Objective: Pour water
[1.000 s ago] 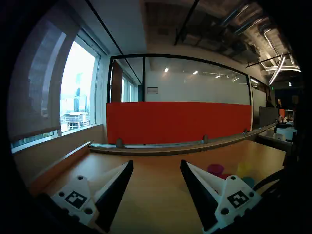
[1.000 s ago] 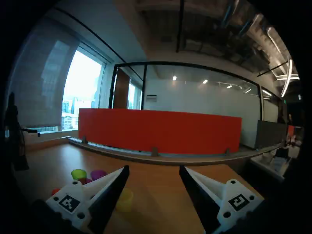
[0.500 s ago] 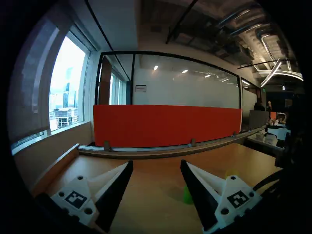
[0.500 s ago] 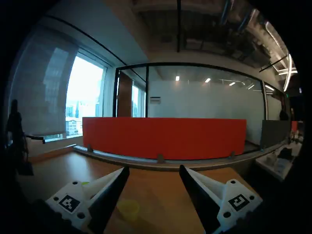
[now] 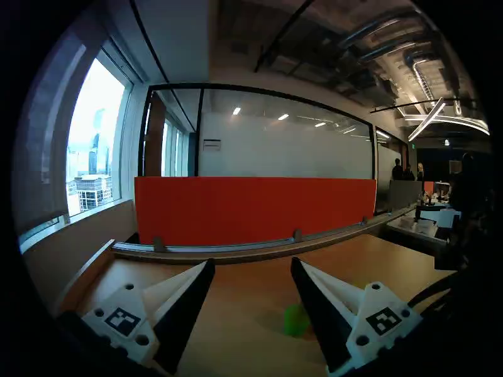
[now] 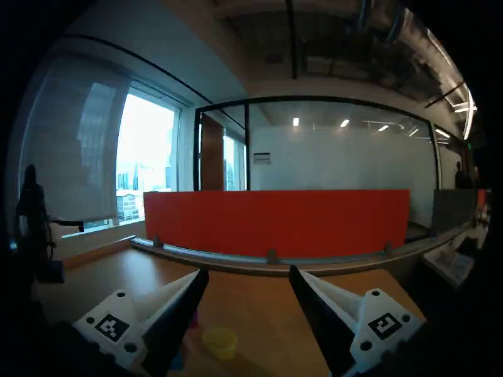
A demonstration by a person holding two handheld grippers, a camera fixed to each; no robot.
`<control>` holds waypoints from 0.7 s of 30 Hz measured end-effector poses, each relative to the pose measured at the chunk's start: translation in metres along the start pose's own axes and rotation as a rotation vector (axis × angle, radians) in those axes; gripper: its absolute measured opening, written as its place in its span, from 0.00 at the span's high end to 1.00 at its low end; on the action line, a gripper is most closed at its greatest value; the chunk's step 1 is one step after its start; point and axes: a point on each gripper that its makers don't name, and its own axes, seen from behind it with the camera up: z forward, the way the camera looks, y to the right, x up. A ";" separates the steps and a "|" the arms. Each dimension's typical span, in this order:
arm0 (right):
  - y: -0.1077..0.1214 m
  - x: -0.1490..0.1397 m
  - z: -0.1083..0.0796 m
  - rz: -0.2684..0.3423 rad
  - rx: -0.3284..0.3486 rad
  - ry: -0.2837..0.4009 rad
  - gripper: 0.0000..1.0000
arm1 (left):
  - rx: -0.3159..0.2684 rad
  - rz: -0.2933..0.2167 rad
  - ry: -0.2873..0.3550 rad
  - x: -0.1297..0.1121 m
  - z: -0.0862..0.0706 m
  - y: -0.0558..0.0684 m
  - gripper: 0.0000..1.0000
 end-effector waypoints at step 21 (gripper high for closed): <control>-0.081 0.003 -0.005 -0.032 0.362 -0.045 0.01 | -0.263 0.058 -0.003 -0.001 0.005 0.050 0.11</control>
